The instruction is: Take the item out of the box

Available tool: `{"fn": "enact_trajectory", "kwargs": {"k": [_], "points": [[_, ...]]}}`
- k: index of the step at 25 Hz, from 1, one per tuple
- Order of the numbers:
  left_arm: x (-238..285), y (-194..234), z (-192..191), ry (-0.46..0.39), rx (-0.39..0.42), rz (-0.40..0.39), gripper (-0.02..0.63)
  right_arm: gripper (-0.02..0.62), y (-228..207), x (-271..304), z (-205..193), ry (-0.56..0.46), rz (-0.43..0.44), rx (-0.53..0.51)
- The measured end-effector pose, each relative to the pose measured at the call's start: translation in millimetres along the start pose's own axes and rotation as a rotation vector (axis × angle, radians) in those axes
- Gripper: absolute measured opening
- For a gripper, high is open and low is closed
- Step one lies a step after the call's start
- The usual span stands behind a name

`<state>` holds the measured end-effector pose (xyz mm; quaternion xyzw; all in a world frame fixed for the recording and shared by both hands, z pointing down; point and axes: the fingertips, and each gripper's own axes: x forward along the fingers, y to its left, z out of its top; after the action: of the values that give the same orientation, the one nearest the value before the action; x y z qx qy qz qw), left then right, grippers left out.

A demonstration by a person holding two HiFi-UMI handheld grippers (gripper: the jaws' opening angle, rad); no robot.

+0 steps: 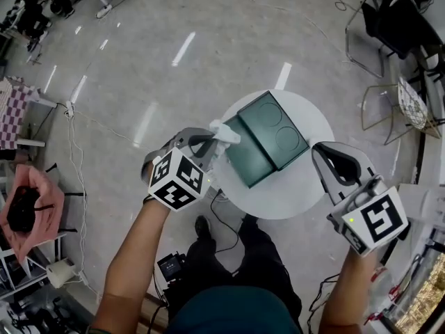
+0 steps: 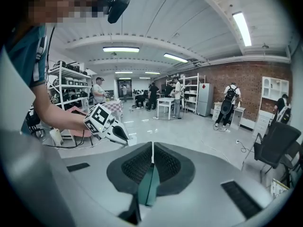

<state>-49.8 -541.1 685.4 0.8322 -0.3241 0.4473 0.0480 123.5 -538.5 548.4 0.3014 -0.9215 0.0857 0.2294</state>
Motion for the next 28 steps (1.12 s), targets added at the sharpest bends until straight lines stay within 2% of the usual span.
{"fn": "enact_trajectory", "kwargs": {"k": [6, 10, 16, 23, 28], "points": [[-134, 19, 15, -0.128, -0.051, 0.069, 0.02, 0.04, 61, -33, 67, -0.021, -0.034, -0.035], [-221, 21, 28, -0.216, -0.046, 0.113, 0.02, 0.04, 103, -56, 108, -0.068, -0.058, -0.054], [-327, 3, 54, -0.387, -0.089, 0.079, 0.02, 0.04, 157, -92, 149, -0.086, -0.075, -0.077], [-419, -12, 90, -0.503, -0.04, 0.12, 0.02, 0.04, 189, -132, 200, -0.17, -0.1, -0.111], [-494, -22, 70, -0.6, 0.005, 0.15, 0.02, 0.04, 251, -140, 222, -0.196, -0.112, -0.136]]}}
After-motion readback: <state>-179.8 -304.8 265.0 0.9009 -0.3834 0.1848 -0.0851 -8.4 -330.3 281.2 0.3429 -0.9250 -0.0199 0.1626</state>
